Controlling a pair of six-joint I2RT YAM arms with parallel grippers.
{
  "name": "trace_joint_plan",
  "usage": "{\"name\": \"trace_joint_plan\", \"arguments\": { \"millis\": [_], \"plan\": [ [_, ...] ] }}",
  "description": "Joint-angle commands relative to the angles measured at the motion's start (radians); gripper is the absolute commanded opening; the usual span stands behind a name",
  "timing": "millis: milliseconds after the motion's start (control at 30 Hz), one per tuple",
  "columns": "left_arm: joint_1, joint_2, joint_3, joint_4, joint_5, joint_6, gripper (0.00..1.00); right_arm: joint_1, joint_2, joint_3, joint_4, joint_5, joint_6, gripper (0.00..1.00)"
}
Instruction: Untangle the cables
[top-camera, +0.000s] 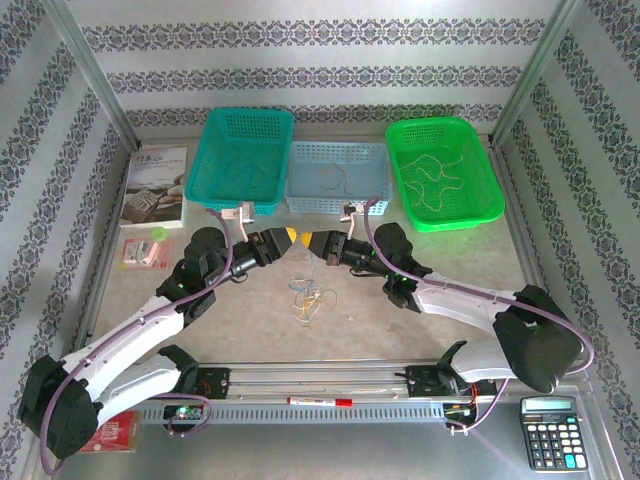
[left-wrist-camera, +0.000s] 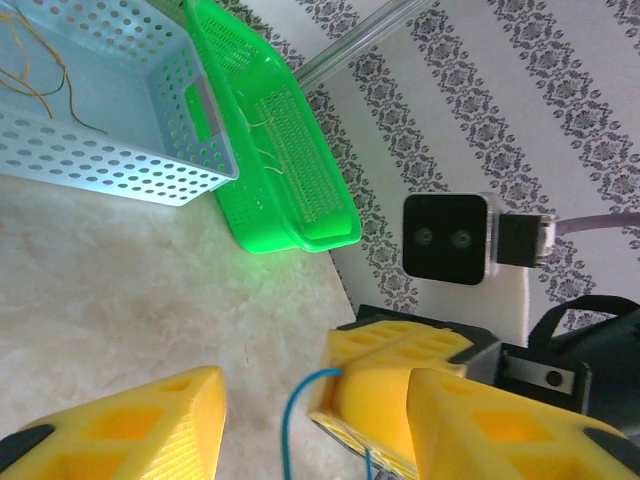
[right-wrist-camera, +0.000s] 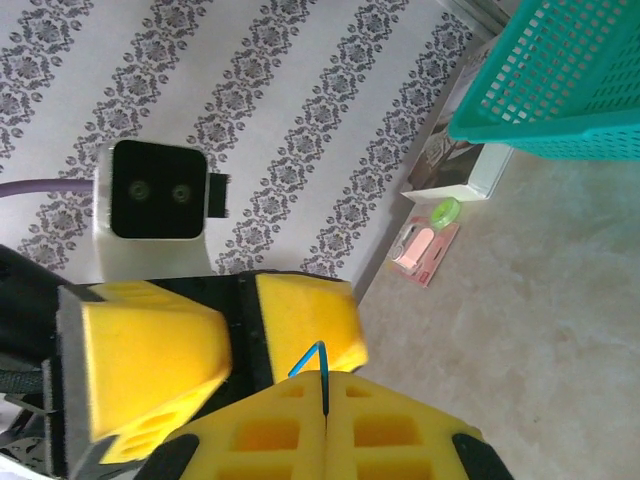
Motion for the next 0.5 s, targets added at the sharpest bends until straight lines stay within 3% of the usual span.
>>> {"name": "trace_joint_plan", "arguments": {
  "millis": [0,467],
  "plan": [
    [0.003,0.004,-0.017,0.077,0.027,-0.027,0.50,0.010,-0.022,0.031,0.047,-0.010,0.008,0.00],
    [0.003,0.009,-0.028,0.134,0.044,-0.058,0.26,0.027,0.010,0.044,0.056,-0.004,0.009,0.00]
  ]
}}
